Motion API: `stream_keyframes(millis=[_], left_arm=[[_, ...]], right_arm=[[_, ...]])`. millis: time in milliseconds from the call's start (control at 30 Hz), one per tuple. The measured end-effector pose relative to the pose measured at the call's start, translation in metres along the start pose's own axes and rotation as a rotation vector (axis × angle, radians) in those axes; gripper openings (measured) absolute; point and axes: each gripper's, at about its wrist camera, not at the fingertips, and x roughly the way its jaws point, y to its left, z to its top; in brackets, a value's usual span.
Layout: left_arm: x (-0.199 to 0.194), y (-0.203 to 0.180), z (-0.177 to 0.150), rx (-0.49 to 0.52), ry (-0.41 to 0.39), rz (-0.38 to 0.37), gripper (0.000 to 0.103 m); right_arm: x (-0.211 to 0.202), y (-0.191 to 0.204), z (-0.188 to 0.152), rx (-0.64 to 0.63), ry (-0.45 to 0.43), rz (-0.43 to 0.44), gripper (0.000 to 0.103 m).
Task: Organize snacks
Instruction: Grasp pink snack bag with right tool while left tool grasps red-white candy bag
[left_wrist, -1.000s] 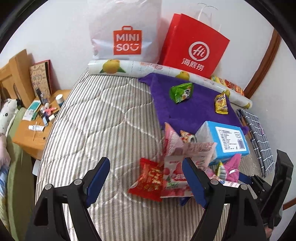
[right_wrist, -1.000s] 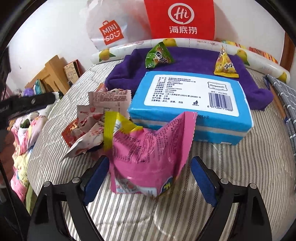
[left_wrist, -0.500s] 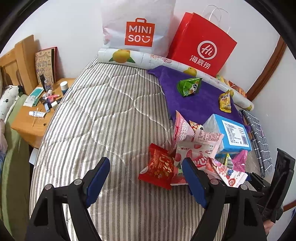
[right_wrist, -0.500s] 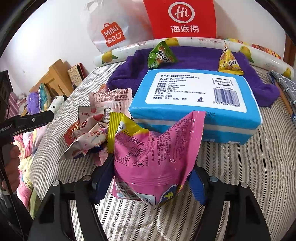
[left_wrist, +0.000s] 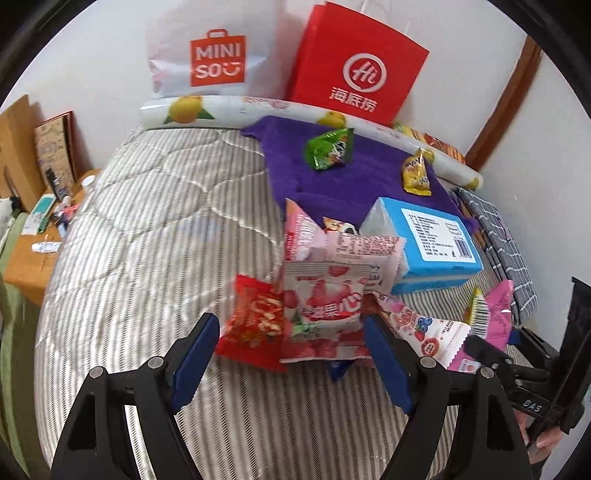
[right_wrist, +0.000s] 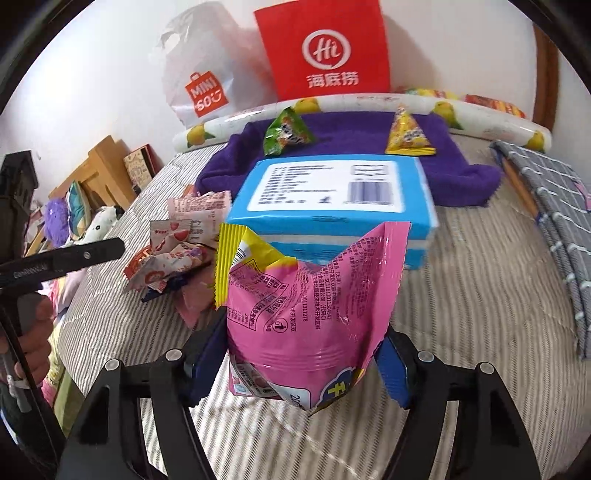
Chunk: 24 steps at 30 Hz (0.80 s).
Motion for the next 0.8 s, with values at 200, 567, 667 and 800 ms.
stream_keyframes(millis=[200,567,667,800], left_arm=[[0.017,-0.012,0.001,0.049,0.04,-0.009,0.079],[0.036,-0.021,0.009,0.073,0.056,0.026,0.077],[0.04,-0.024,0.01,0.093,0.06,0.05,0.07],[0.044,-0.027,0.012,0.102,0.063,0.061,0.064]], right_arm=[[-0.013,-0.016,-0.002,0.008,-0.029,-0.054,0.072],[-0.019,-0.037,-0.002,0.036,-0.034,-0.104,0.072],[-0.018,-0.042,-0.002,0.046,-0.03,-0.109,0.072],[-0.015,-0.047,-0.002,0.056,-0.023,-0.111,0.072]])
